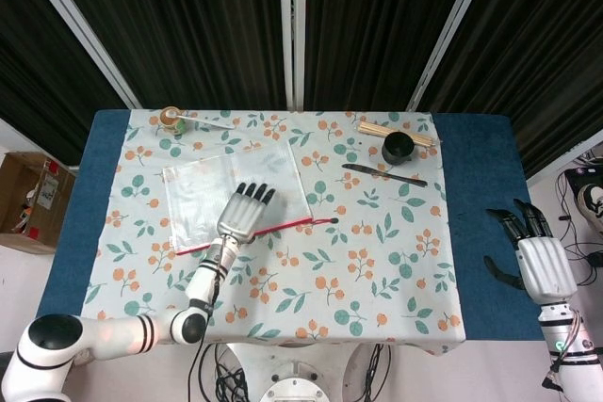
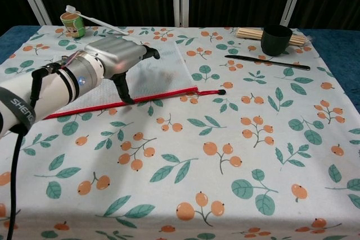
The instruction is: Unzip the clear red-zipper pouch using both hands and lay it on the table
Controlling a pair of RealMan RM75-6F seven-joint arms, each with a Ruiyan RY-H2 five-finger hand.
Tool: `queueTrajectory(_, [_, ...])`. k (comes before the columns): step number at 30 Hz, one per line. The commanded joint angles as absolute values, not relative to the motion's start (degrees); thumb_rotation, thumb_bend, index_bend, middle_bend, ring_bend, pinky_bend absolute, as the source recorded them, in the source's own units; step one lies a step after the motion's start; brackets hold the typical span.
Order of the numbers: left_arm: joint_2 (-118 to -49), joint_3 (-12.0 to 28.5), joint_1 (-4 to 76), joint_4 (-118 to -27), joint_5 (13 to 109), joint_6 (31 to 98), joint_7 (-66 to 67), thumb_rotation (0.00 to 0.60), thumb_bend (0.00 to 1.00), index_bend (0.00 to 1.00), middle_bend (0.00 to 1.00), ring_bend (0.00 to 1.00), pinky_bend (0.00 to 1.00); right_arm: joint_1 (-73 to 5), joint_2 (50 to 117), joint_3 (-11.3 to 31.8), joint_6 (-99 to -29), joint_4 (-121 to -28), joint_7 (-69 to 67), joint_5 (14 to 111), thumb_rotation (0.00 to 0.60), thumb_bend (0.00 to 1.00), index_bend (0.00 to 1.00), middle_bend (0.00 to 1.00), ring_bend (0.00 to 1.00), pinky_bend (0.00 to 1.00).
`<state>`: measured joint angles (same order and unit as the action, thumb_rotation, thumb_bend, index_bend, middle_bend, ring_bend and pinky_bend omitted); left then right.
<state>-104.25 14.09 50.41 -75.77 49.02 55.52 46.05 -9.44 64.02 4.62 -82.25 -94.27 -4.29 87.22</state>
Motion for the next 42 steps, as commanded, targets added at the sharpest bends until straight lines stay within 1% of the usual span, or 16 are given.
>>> queueTrajectory(1, [-102.24, 16.84, 49.74, -81.82, 49.65, 54.49, 38.66, 0.6, 0.1, 0.19, 0.1, 0.12, 0.16, -9.5, 63.97, 4.63, -82.16, -94.44, -4.1, 87.19, 0.6, 0.19, 0.19, 0.2, 0.03, 0.06])
queueTrajectory(3, [-102.89, 17.5, 50.83, -81.82, 50.34, 52.95, 36.36, 0.6, 0.18, 0.25, 0.11, 0.12, 0.16, -9.54, 63.83, 4.67, -82.21, -94.69, -3.87, 87.29, 0.6, 0.19, 0.19, 0.2, 0.03, 0.06])
queueTrajectory(5, [-104.63, 18.27, 52.71, -79.79, 50.38, 51.72, 35.5, 0.6, 0.22, 0.28, 0.11, 0.12, 0.16, -9.52, 63.64, 4.7, -82.27, -94.95, -3.58, 87.31, 0.6, 0.19, 0.19, 0.2, 0.03, 0.06])
queueTrajectory(11, [-110.45, 20.35, 58.88, -71.24, 45.65, 48.76, 37.54, 0.6, 0.27, 0.36, 0.11, 0.12, 0.16, -9.17, 63.15, 4.72, -82.6, -95.3, -3.48, 87.0, 0.6, 0.19, 0.19, 0.2, 0.02, 0.06])
queueTrajectory(16, [-113.72, 21.83, 62.73, -66.15, 40.45, 47.58, 39.71, 0.6, 0.28, 0.37, 0.11, 0.11, 0.16, -9.06, 63.17, 4.74, -82.38, -94.79, -4.01, 86.51, 0.6, 0.19, 0.19, 0.2, 0.02, 0.06])
queueTrajectory(26, [-118.79, 22.29, 69.37, -57.59, 34.26, 45.22, 44.36, 0.6, 0.31, 0.42, 0.11, 0.11, 0.16, -9.54, 63.01, 5.05, -81.4, -94.1, -4.7, 85.97, 0.6, 0.19, 0.19, 0.19, 0.01, 0.05])
queueTrajectory(42, [-123.07, 22.36, 73.98, -49.79, 31.5, 45.3, 47.56, 0.6, 0.31, 0.47, 0.11, 0.11, 0.16, -9.5, 62.72, 5.17, -80.93, -93.11, -6.46, 85.34, 0.6, 0.18, 0.19, 0.19, 0.0, 0.05])
